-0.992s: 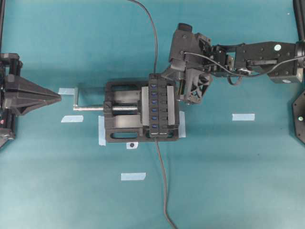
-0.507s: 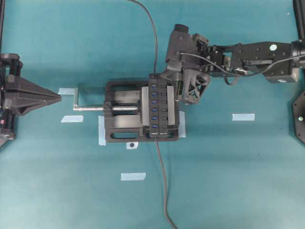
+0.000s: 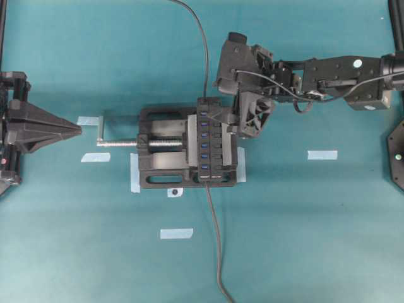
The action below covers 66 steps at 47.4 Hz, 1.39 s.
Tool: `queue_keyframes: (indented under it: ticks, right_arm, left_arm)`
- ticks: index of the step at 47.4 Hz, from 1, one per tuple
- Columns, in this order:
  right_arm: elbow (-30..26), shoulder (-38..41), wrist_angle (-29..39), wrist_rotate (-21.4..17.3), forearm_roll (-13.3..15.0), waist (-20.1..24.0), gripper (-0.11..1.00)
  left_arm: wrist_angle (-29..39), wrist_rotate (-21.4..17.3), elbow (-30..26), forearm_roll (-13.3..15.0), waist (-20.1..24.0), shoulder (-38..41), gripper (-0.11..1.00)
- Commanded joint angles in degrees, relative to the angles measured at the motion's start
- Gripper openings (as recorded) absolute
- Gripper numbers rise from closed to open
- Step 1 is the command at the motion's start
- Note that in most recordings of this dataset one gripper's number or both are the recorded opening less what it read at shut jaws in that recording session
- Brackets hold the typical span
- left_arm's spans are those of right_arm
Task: Insert the USB into the center port of the fixed hub
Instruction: 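Close the right gripper on the black USB plug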
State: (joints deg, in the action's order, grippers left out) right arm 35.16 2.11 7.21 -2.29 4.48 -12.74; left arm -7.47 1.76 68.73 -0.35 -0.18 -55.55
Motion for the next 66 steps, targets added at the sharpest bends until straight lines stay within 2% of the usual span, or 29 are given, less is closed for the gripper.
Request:
queue_keyframes:
  ticks: [1, 20, 46, 59, 66]
  right_arm:
    - [-1.14, -0.7, -0.88, 0.18, 0.09, 0.26, 0.84]
    - [-1.49, 0.7, -3.34, 0.09, 0.09, 0.26, 0.84]
    - [-3.25, 2.46, -3.16, 0.26, 0.09, 0.26, 0.83]
    - [-3.25, 2.55, -3.16, 0.26, 0.09, 0.26, 0.75]
    - [-3.34, 2.55, -3.08, 0.18, 0.09, 0.35, 0.67]
  left_arm:
    - [-0.35, 0.0, -0.7, -0.09, 0.0, 0.44, 0.01]
    - [-0.35, 0.0, -0.79, -0.09, 0.0, 0.44, 0.01]
    - [-0.35, 0.0, -0.88, -0.09, 0.09, 0.44, 0.01]
    - [-0.35, 0.0, -0.97, -0.09, 0.09, 0.44, 0.01]
    - [-0.35, 0.0, -0.97, -0.09, 0.0, 0.44, 0.01]
